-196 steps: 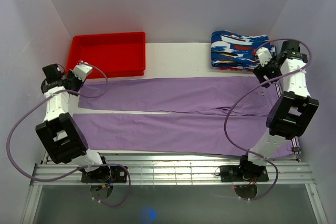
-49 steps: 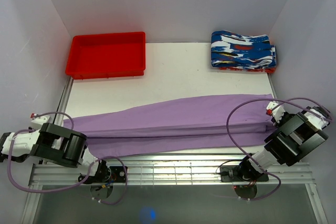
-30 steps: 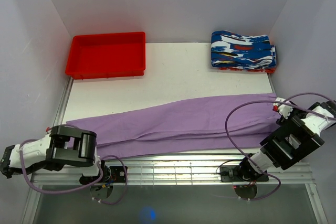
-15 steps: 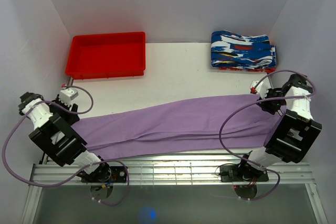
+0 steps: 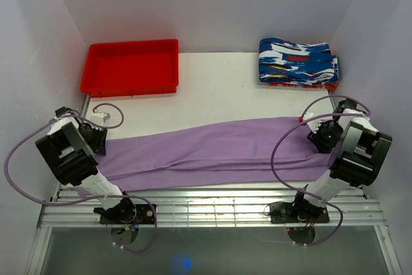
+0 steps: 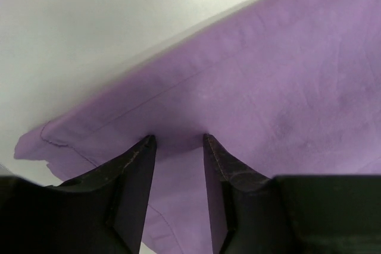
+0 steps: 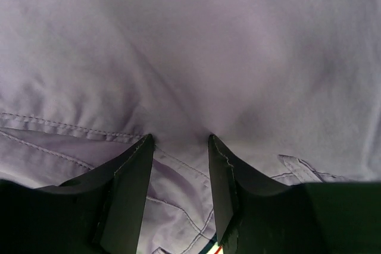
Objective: Fold and stack the trousers
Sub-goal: Fold the trousers
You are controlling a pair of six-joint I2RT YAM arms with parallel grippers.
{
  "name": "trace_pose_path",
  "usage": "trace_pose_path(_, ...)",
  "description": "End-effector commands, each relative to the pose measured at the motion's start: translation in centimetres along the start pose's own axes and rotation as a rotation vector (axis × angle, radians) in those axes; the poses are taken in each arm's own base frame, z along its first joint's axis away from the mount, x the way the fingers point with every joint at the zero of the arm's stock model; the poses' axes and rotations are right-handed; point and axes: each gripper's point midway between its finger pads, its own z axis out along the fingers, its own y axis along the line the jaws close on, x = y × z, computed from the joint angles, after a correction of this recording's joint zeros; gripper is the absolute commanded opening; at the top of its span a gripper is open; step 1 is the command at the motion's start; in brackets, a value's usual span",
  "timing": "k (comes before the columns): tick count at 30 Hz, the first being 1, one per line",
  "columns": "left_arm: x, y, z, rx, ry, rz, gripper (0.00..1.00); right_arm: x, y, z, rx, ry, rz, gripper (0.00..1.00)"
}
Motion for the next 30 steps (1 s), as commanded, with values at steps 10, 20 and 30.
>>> trace_pose_path(10,-14.2,6.3,7.0,-0.017,-0.075,-0.087,0.46,-0.7,-8.5,1.8,0.125,-0.003,0.185,0.47)
trace_pose_path(20,-18.5,4.5,-5.2,-0.013,-0.257,0.291,0.66,-5.3,-6.9,-7.6,0.123,-0.19,-0.103,0.47)
trace_pose_path(30,-14.9,0.8,-7.4,0.104,-0.263,0.541,0.7,-7.2,-1.0,-7.9,-0.104,-0.228,-0.26,0.5)
